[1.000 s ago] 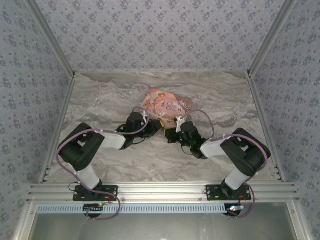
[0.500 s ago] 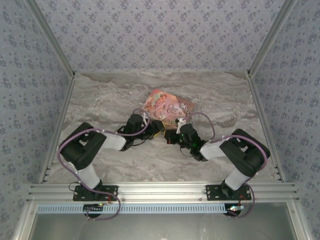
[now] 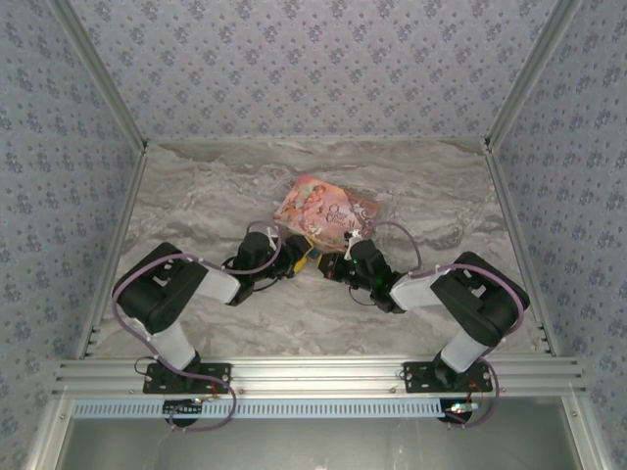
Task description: Unlock the padlock with the key
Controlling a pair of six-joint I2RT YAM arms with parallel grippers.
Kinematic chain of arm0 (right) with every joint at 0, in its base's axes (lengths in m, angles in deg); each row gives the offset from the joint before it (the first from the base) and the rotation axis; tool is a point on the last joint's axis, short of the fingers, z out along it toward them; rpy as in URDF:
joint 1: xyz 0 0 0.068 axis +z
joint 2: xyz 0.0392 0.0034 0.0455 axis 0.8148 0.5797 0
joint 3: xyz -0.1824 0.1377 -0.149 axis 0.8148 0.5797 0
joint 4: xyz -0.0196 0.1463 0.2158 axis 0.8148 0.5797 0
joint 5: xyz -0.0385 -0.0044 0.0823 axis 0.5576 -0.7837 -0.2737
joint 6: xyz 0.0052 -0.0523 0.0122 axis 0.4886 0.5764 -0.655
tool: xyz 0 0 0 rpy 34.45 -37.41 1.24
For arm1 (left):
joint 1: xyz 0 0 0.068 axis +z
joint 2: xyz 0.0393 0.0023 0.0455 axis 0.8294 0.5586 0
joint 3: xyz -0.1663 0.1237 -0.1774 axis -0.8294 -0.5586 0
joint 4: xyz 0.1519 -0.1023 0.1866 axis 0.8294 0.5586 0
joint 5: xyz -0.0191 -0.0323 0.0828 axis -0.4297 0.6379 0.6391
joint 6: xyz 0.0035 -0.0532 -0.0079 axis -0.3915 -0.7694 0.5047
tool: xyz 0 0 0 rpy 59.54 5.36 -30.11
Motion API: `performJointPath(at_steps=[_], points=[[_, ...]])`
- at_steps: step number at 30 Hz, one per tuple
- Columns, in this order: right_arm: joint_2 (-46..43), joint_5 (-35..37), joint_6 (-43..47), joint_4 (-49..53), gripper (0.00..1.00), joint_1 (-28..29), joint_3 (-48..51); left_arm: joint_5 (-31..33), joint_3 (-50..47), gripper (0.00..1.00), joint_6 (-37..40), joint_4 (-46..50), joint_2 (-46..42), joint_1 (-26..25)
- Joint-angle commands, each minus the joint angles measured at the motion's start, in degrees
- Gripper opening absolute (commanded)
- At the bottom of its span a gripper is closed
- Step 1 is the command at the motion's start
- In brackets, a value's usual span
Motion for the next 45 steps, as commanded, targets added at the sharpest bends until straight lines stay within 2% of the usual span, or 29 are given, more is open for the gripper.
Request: performJointPath(at_steps=[1, 15, 21, 27, 31, 37, 40, 45], points=[[-1.9, -1.0, -3.0, 1.9, 0.0, 0.4, -2.0, 0.9, -0.5, 0.56, -4.6, -7.1, 2.4, -0.1], [-1.9, -1.3, -8.2, 0.9, 0.0, 0.4, -2.6, 1.6, -0.1, 0.32, -9.1, -13.4, 7.0, -1.8], [-2.4, -1.5, -9.2, 0.1, 0.0, 0.2, -2.2, 1.6, 0.1, 0.15, -8.9, -13.3, 6.7, -1.9], [-6.0, -0.3, -6.1, 5.8, 0.26, -0.2, -1.4, 1.7, 0.5, 0.01, -8.0, -12.0, 5.7, -1.9], [-11.8, 1.9, 0.7, 15.8, 0.38, -0.5, -1.6, 1.8, 0.9, 0.0, -7.3, -10.4, 4.6, -1.8], [-23.8, 8.9, 25.1, 37.5, 0.54, 1.0, -6.1, 1.1, 1.6, 0.0, -8.2, -8.8, 3.3, -1.8], [-29.2, 13.0, 35.9, 43.1, 0.61, 2.9, -7.3, 0.8, 2.2, 0.0, -8.4, -6.8, 2.0, -1.7], [-35.7, 18.5, 51.5, 46.0, 0.65, 6.0, -7.6, 0.2, 3.2, 0.0, -7.8, -1.5, -0.8, -1.7]])
